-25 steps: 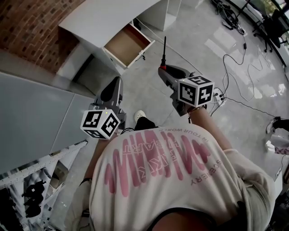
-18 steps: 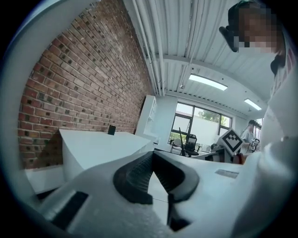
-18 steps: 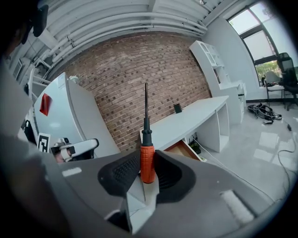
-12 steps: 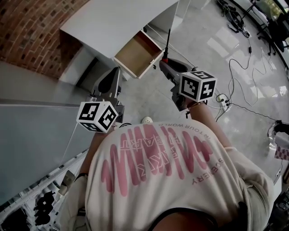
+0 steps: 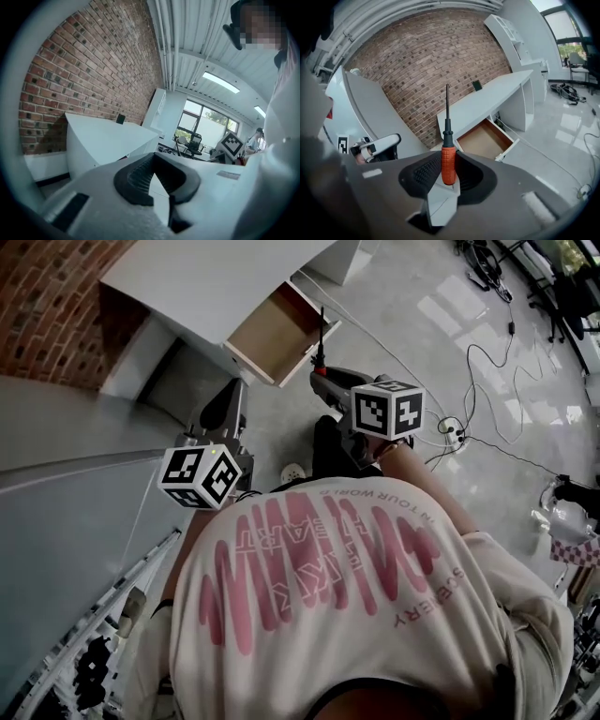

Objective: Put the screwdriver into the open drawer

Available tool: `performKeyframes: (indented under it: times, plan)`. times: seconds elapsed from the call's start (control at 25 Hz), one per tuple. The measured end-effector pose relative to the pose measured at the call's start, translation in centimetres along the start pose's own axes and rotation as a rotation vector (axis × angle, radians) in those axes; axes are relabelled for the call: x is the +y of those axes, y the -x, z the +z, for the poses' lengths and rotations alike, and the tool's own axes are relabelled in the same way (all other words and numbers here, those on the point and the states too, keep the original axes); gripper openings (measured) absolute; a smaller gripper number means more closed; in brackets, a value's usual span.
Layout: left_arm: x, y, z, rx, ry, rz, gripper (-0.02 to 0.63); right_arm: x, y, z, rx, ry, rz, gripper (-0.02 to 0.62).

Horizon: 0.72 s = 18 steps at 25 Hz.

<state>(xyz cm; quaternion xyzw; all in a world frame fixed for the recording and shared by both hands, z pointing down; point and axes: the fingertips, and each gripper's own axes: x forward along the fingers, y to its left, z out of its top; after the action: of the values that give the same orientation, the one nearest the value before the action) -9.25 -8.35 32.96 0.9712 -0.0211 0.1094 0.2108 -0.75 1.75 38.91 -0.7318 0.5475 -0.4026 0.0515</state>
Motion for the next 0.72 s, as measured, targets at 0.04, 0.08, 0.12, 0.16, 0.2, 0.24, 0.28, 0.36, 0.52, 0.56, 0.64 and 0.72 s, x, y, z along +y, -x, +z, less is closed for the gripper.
performKeyframes:
  times: [0.04, 0.08, 0.12, 0.16, 0.2, 0.24, 0.28, 0.36, 0.52, 0.56, 0.64, 0.72]
  plan:
    - [0.1, 0.0, -0.8, 0.014, 0.008, 0.010, 0.002, -0.6, -0.5, -1.1, 0.035, -0.018, -0.002, 0.109]
    - [0.4, -0.1, -1.4, 0.026, 0.012, 0.020, 0.002, -1.2, -1.2, -2.0, 0.068, -0.035, -0.008, 0.109]
    - [0.8, -0.2, -2.0, 0.036, 0.018, 0.030, 0.002, -1.9, -1.9, -2.7, 0.096, -0.052, -0.014, 0.110]
    - [1.3, -0.4, -2.4, 0.044, 0.026, 0.041, 0.003, -2.5, -2.7, -3.3, 0.121, -0.070, -0.015, 0.110]
    - [1.9, -0.6, -2.9, 0.052, 0.038, 0.055, 0.002, -3.1, -3.6, -3.8, 0.146, -0.087, -0.013, 0.110]
    - [2.4, -0.8, -3.4, 0.062, 0.050, 0.072, 0.003, -3.7, -4.5, -4.3, 0.173, -0.103, -0.010, 0.110]
    - [3.0, -1.0, -3.9, 0.072, 0.061, 0.091, 0.003, -4.2, -5.3, -4.8, 0.202, -0.116, -0.004, 0.110]
    - [4.1, -1.6, -4.7, 0.086, 0.082, 0.127, 0.003, -5.3, -7.0, -5.3, 0.258, -0.129, 0.008, 0.110]
    - [7.0, -3.5, -5.3, 0.090, 0.127, 0.204, 0.003, -8.2, -10.6, -5.2, 0.363, -0.142, 0.016, 0.110]
    - [7.8, -3.8, -5.5, 0.092, 0.141, 0.231, 0.003, -9.1, -11.4, -5.2, 0.394, -0.136, 0.012, 0.110]
    - [9.2, -4.4, -6.0, 0.095, 0.177, 0.297, 0.003, -11.1, -12.8, -5.5, 0.471, -0.081, 0.001, 0.110]
    - [10.3, -5.1, -6.5, 0.102, 0.215, 0.365, 0.003, -13.4, -14.0, -5.6, 0.560, 0.013, -0.007, 0.110]
